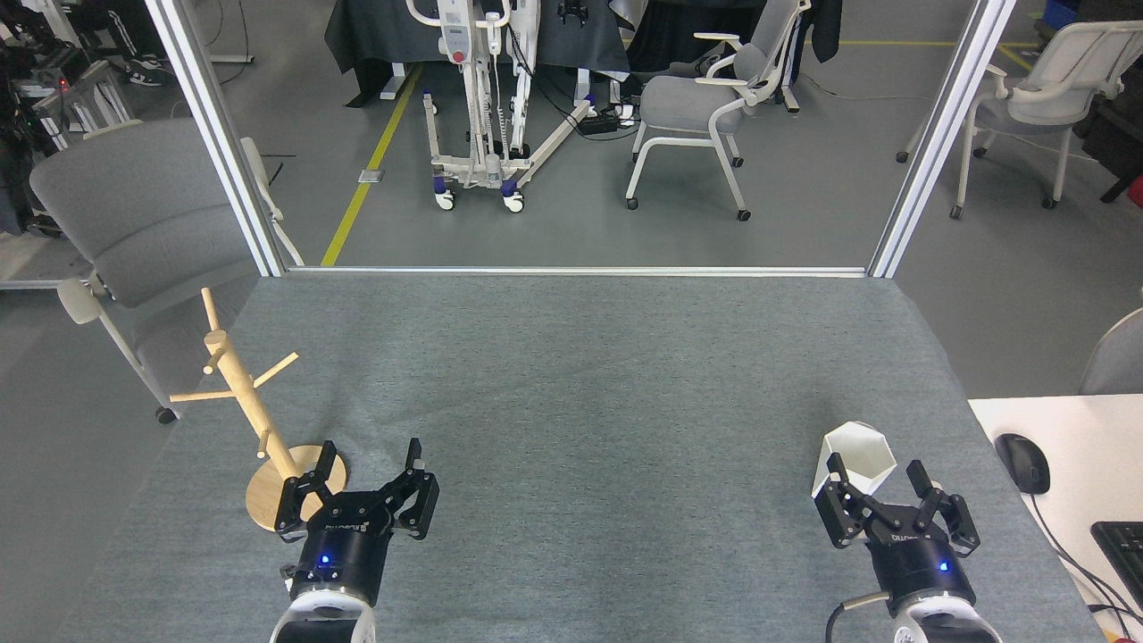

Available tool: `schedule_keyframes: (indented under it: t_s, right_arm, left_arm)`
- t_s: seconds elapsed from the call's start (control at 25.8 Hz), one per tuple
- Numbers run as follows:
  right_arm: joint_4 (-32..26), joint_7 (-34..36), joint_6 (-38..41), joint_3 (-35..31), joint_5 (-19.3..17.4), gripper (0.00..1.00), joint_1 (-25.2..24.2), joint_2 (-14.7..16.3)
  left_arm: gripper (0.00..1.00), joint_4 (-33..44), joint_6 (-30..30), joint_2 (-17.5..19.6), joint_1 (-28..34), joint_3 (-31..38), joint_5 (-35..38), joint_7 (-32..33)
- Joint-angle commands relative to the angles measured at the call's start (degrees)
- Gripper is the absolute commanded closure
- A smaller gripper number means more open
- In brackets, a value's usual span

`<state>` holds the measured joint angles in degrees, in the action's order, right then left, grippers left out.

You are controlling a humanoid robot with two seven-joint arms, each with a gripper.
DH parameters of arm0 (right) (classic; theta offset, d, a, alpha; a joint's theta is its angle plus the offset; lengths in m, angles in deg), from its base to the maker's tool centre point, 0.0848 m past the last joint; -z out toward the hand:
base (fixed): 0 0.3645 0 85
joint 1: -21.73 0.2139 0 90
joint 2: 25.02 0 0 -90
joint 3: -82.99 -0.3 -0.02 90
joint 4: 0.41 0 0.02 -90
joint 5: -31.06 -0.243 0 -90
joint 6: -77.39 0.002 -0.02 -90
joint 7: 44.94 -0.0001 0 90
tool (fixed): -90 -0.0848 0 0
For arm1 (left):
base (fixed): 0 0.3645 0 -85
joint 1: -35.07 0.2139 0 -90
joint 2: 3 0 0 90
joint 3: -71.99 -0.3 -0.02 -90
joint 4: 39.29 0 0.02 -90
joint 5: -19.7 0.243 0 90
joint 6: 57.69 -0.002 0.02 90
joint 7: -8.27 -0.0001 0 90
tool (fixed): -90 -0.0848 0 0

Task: Hang cup on storage rack
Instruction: 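Lower the right gripper around the white hexagonal cup and close it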

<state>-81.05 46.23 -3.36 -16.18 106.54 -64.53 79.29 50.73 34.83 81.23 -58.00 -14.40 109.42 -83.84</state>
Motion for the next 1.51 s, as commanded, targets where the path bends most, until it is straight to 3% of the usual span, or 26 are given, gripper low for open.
schedule_keyframes:
  t_s: [0.0,0.31,0.43,0.54,1.05,1.48]
  right_arm:
    - [0.14,0.23,0.5,0.04,-0.25,0.0,0.04,0.11]
    - [-0.3,0.32,1.82,0.12,0.02,0.0,-0.4,0.2]
    - [0.14,0.41,7.62,0.39,0.02,0.0,-0.4,3.54]
    - [2.16,0.41,7.98,0.3,-0.07,0.0,-0.05,6.17]
    - [12.09,0.41,0.07,1.0,0.28,0.0,2.68,5.38]
    - [14.82,0.41,-1.25,3.46,0.37,0.0,5.31,4.33]
  left_arm:
    - [0.0,-0.29,-0.32,-0.03,0.08,-0.01,0.01,-0.08]
    - [0.0,0.33,0.12,-0.2,-0.01,-0.01,-0.43,0.18]
    - [0.0,0.68,-0.06,-0.29,-0.01,-0.01,-0.6,0.18]
    - [0.0,1.29,-0.32,-0.38,-0.1,0.07,-0.69,0.18]
    - [0.0,1.56,0.38,-0.03,-0.45,-0.01,-0.51,0.09]
    - [0.0,1.29,0.47,-0.03,-0.19,-0.1,-0.25,0.01]
